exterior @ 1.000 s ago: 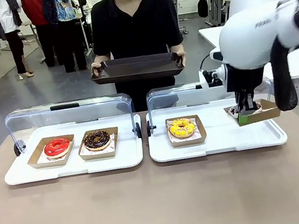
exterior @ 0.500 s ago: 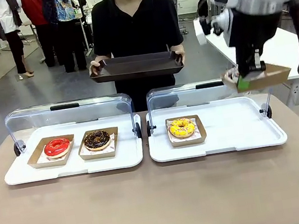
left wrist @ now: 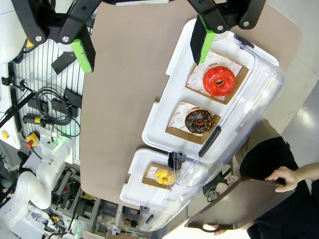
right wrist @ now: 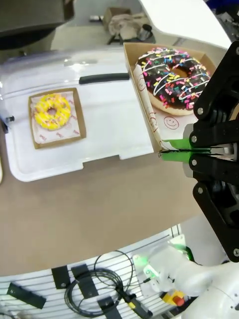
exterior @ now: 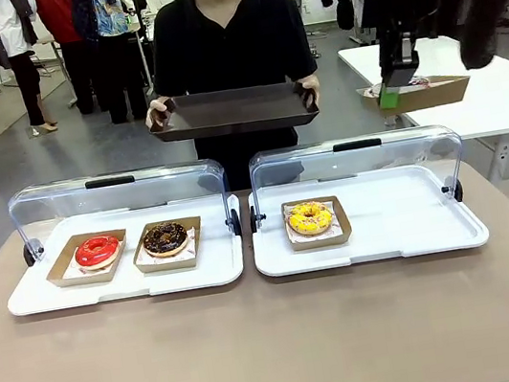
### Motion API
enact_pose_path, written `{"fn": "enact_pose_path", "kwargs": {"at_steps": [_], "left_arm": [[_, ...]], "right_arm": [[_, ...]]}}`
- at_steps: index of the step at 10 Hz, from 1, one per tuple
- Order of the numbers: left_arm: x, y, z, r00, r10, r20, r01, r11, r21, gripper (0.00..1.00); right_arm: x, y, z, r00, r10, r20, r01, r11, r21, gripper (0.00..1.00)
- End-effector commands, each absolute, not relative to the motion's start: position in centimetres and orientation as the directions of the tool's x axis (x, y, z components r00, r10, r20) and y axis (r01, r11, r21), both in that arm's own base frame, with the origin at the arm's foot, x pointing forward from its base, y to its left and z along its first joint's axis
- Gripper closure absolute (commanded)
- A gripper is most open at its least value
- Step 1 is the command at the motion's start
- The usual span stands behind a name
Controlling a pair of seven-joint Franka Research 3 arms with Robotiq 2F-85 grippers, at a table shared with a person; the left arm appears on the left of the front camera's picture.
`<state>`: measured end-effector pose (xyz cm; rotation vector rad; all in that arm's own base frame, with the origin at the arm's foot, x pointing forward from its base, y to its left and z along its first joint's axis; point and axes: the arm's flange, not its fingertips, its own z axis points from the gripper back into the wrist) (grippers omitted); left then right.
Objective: Provide the desired donut to the person.
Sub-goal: Pick up and lift the Paper togo box containing the Donut pointed at by the person.
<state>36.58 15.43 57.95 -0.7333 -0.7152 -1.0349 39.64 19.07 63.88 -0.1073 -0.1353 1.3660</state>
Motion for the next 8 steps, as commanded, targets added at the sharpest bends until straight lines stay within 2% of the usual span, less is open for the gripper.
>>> {"fn": "enact_pose_path", "kwargs": {"at_steps": [1, 4, 5, 8], "left_arm": [[36.5, 15.4, 58.1, 0.336, -0.484, 0.808, 0.926, 0.326, -0.19, 0.0], [36.5, 15.4, 58.1, 0.336, -0.484, 0.808, 0.926, 0.326, -0.19, 0.0], [36.5, 15.4, 58.1, 0.336, -0.484, 0.808, 0.926, 0.326, -0.19, 0.0], [36.5, 15.4, 58.1, 0.336, -0.484, 0.808, 0.926, 0.326, -0.19, 0.0]], "right_arm": [[42.4, 20.9, 64.3, 0.185, 0.983, 0.0, -0.977, 0.184, -0.104, 1.0], [45.6, 21.1, 61.9, 0.143, 0.99, 0.02, -0.984, 0.144, -0.101, 1.0], [43.8, 21.3, 62.5, 0.184, 0.983, 0.014, -0.977, 0.185, -0.105, 1.0], [43.8, 21.3, 62.5, 0.184, 0.983, 0.014, -0.977, 0.185, -0.105, 1.0]]}}
